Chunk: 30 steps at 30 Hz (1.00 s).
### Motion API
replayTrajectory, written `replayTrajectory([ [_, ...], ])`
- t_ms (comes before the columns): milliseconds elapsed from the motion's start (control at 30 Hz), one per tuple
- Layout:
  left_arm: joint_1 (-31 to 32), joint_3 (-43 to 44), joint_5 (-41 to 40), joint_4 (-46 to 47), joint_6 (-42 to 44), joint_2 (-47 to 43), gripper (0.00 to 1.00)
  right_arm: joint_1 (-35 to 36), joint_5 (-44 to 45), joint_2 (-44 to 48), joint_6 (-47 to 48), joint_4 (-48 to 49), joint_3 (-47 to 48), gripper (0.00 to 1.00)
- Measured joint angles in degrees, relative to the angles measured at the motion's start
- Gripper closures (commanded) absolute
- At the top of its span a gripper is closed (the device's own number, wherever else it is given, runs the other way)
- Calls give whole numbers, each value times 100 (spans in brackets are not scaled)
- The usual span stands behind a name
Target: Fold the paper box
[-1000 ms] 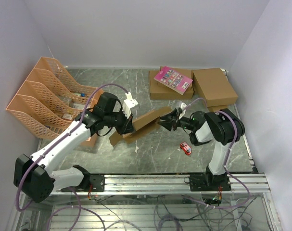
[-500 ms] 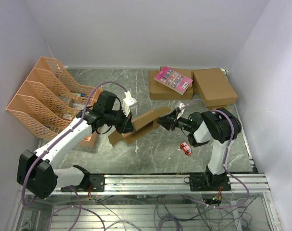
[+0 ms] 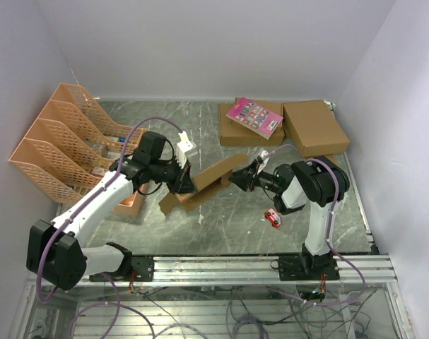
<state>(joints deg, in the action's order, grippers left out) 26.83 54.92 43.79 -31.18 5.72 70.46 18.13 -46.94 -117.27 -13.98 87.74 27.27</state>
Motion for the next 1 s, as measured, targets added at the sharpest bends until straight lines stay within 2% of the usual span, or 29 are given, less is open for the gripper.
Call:
replayTrajectory([
  [200, -50, 0, 157, 0, 13, 61, 93, 37, 116, -85, -90, 2, 92, 65],
  [300, -55, 0, 208, 0, 13, 94, 93, 57, 138, -149, -151, 4, 142, 69],
  [533, -94, 0, 291, -2, 17, 114, 93, 92, 129, -203, -236, 4, 210, 88],
  [700, -144, 0, 295, -7, 31, 114, 93, 101, 96, -238, -245, 7, 225, 97],
  [1000, -363, 17, 39, -13, -122, -59, 88, 101, 83, -238, -203, 7, 225, 100],
])
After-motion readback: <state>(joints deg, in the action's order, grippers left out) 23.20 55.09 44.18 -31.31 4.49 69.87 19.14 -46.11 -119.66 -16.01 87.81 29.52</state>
